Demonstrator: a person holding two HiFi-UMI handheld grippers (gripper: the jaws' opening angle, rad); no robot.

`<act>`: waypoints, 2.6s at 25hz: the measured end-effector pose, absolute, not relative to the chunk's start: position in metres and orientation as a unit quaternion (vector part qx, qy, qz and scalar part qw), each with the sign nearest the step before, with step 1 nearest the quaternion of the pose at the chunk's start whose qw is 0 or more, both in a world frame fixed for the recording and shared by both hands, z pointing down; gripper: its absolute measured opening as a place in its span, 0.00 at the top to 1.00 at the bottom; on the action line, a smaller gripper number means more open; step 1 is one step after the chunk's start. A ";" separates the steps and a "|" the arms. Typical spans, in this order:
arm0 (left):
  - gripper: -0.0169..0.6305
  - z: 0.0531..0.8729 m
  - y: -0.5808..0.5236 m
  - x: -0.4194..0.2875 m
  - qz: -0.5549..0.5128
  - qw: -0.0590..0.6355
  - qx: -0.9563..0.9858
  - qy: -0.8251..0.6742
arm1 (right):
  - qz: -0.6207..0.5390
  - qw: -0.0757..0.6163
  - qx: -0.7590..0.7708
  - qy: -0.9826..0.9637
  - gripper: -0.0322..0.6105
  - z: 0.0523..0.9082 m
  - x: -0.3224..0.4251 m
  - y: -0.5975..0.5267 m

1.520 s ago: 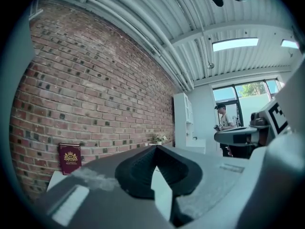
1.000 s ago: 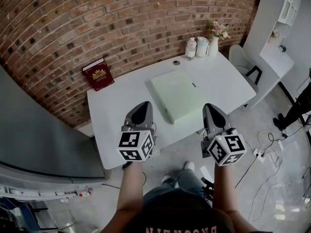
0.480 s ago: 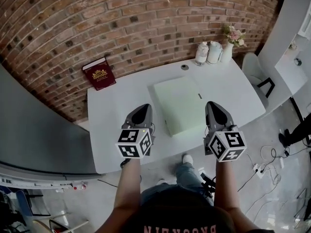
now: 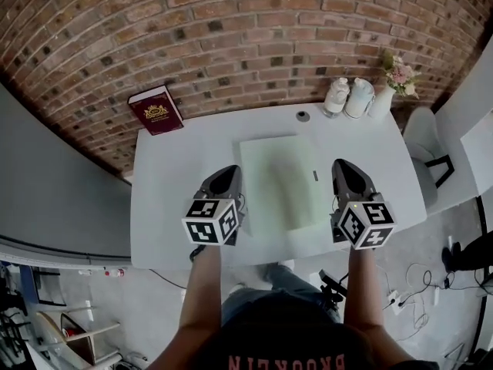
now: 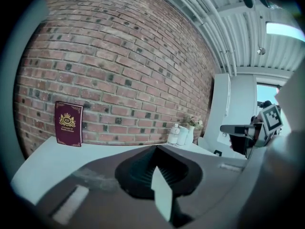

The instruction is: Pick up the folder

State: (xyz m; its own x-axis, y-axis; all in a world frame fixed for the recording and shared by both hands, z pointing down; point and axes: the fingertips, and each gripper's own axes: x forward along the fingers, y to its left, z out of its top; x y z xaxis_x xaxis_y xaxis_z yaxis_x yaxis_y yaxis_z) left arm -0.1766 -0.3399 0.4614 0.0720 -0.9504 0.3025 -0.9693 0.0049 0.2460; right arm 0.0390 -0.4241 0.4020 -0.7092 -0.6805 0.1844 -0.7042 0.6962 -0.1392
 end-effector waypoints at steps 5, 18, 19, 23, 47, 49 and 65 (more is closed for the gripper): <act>0.98 0.469 -0.360 -0.174 0.028 0.206 0.679 -0.704 | 0.115 0.079 0.338 -0.931 0.95 0.416 0.036 -0.459; 0.72 0.511 -0.371 -0.176 0.050 0.273 0.674 -0.685 | 0.163 0.136 0.224 -0.951 0.57 0.463 -0.001 -0.462; 0.72 0.515 -0.370 -0.177 0.053 0.278 0.674 -0.683 | 0.169 0.147 0.220 -0.949 0.56 0.469 -0.003 -0.459; 0.72 0.535 -0.364 -0.178 0.067 0.303 0.674 -0.670 | 0.198 0.185 0.219 -0.937 0.54 0.499 -0.005 -0.457; 0.61 0.637 -0.339 -0.160 -0.002 0.499 0.694 -0.520 | 0.419 0.299 0.121 -0.849 0.32 0.644 0.005 -0.445; 0.61 0.638 -0.340 -0.158 0.005 0.497 0.696 -0.518 | 0.417 0.314 0.114 -0.845 0.31 0.652 0.004 -0.446; 0.65 0.643 -0.336 -0.150 0.071 0.460 0.691 -0.553 | 0.418 0.344 0.130 -0.831 0.24 0.666 -0.004 -0.435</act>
